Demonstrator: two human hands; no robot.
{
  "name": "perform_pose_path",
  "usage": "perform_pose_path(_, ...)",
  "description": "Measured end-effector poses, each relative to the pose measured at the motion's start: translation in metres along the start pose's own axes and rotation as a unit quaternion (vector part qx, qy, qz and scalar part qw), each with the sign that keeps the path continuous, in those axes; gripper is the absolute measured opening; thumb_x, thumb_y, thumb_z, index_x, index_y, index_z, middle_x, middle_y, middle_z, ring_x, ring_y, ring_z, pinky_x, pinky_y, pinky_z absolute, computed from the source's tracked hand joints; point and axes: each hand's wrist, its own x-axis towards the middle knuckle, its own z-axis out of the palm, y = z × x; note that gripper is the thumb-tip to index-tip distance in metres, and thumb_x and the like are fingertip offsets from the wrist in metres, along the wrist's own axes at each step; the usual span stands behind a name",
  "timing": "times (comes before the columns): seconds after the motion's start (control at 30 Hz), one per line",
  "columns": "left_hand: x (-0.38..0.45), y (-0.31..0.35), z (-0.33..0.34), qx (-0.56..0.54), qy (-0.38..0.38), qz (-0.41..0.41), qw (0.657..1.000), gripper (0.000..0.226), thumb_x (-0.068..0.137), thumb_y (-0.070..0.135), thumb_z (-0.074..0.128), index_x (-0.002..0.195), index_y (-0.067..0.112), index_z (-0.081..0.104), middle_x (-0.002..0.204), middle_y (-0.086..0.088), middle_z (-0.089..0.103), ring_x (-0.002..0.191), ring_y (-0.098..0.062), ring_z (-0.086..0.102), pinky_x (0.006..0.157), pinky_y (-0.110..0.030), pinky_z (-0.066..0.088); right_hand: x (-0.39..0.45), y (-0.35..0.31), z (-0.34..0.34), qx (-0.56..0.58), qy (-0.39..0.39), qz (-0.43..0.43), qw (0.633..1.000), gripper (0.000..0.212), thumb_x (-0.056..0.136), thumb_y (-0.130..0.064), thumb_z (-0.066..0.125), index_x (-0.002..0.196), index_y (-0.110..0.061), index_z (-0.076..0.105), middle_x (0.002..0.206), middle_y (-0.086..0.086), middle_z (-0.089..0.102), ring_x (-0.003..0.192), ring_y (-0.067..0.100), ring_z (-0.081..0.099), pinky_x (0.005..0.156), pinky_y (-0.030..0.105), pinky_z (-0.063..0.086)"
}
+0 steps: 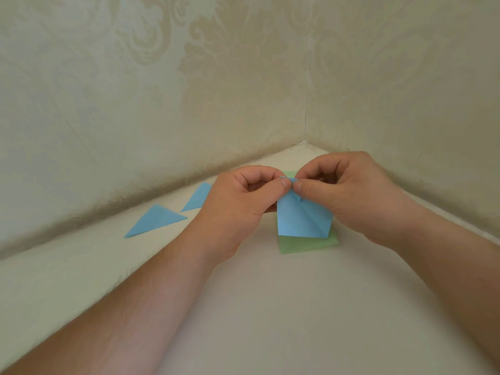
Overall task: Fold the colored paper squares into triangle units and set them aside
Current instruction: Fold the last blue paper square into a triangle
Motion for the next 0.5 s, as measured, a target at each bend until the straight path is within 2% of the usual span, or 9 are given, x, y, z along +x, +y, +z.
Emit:
perform_pose_path(0.23, -0.0003, 0.0008, 0.0006, 0.042, 0.025, 0.001, 0.999, 0.013, 0.093, 0.008, 0.071, 0.082, 0.011, 0.076, 0.082, -0.004, 0.077, 0.082, -0.017, 0.074, 0.089, -0.037, 0.061, 0.0012, 0.0003, -0.0011, 0.006, -0.015, 0.01, 1.0, 0.01, 0.087, -0.016, 0.077, 0.077, -0.015, 0.077, 0.08, 0.012, 0.075, 0.073, 0.018, 0.066, 0.069, 0.037, 0.051)
perform_pose_path(0.37, 0.0002, 0.0007, -0.0009, 0.059, 0.034, -0.006, 0.998, 0.013, 0.092, 0.013, 0.074, 0.08, 0.016, 0.078, 0.086, -0.007, 0.079, 0.086, -0.022, 0.074, 0.097, -0.049, 0.058, 0.0016, 0.0007, -0.0006, 0.013, -0.026, 0.018, 0.999, 0.01, 0.087, -0.016, 0.078, 0.077, -0.014, 0.077, 0.078, 0.005, 0.077, 0.072, 0.012, 0.068, 0.065, 0.027, 0.052)
perform_pose_path(0.5, -0.0006, 0.0002, -0.0002, 0.063, 0.031, -0.008, 0.997, 0.012, 0.092, 0.013, 0.073, 0.081, 0.015, 0.078, 0.085, -0.005, 0.078, 0.084, -0.019, 0.074, 0.095, -0.046, 0.06, 0.0016, 0.0006, -0.0006, 0.009, -0.032, 0.022, 0.999, 0.009, 0.088, -0.016, 0.078, 0.079, -0.014, 0.077, 0.079, 0.003, 0.077, 0.071, 0.011, 0.069, 0.064, 0.023, 0.052)
